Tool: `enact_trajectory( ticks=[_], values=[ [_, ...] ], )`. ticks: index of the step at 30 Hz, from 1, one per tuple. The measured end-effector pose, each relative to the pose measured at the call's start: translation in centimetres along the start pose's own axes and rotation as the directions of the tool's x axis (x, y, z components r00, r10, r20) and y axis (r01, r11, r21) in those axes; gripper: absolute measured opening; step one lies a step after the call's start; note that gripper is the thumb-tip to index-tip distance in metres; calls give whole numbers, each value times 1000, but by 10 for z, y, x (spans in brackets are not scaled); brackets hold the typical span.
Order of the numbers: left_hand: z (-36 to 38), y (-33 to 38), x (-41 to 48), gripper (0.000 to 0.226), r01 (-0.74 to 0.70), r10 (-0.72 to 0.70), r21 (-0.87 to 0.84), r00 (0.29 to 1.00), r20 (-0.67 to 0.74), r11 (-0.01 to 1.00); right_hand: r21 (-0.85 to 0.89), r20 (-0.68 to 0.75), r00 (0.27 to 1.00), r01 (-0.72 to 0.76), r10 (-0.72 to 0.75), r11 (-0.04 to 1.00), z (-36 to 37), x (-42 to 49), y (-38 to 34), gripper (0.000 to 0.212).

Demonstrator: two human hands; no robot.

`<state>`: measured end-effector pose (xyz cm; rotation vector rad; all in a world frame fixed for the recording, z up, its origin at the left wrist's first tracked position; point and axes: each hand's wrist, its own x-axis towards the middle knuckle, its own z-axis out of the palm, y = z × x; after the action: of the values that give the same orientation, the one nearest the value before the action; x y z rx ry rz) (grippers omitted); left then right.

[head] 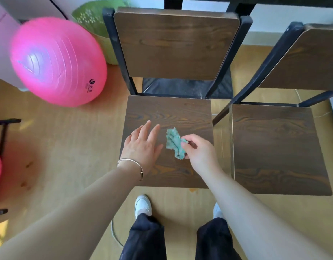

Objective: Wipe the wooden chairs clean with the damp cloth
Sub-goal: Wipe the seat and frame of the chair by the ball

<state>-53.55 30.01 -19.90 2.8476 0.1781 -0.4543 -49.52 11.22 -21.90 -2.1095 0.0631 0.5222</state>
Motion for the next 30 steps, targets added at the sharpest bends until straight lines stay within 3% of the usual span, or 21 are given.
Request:
enact_trajectory(
  ticks=[9,19,25,30],
  values=[
    [-27,-29,27,52,-105,104,-47,994,-38,993,-72,31,999,30,-28,997,11,23,-42,11],
    [-27,-21,39,52,-45,42,-80,998,-42,996,-246,111,974,222,-200,944,-14,37,-52,18],
    [-21,-13,39,51,-20,15,-115,999,-46,993,-240,178,971,200,-160,950,-28,41,-56,17],
    [-17,-5,38,61,2,-4,-172,1000,-10,985,-216,149,978,178,-147,960,-34,44,-59,17]
  ],
)
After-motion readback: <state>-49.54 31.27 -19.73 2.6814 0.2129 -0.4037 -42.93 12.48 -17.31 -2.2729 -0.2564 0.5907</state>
